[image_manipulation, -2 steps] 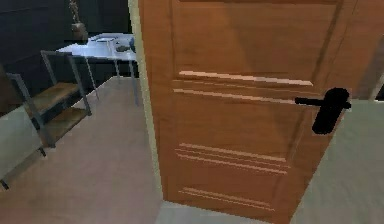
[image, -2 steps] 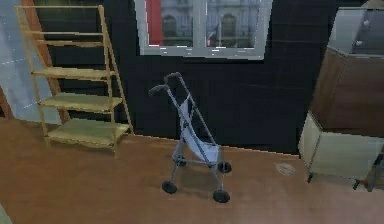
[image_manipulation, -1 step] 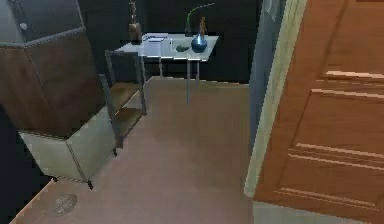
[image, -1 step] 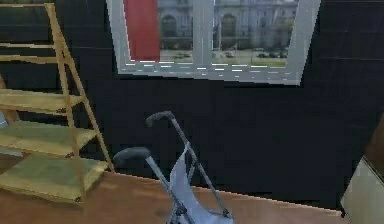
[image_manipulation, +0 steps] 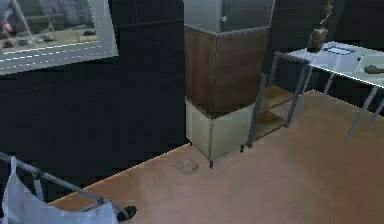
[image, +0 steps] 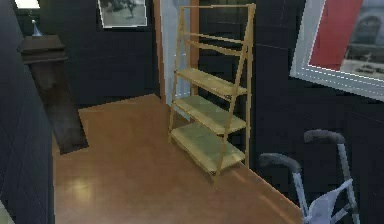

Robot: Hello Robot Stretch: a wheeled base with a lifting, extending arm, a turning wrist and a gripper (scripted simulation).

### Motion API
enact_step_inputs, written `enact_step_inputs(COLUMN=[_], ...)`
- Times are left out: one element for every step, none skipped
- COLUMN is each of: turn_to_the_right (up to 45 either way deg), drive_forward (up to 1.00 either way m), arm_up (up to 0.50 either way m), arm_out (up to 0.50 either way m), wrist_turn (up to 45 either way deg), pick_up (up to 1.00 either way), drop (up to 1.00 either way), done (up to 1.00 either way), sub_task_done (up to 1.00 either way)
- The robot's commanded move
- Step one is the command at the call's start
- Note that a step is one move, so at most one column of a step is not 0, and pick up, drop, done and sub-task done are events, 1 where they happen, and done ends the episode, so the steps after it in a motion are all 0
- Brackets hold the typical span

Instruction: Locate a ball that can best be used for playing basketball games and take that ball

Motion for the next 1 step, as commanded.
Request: enact_step_inputs(turn_to_the_right=[-15.0], drive_forward=[0.00], arm_up=[0.00], arm_out=[0.00], wrist_turn=[0.0], pick_up=[0.00], drop=[0.00], done=[0.00], sub_task_done=[0.00])
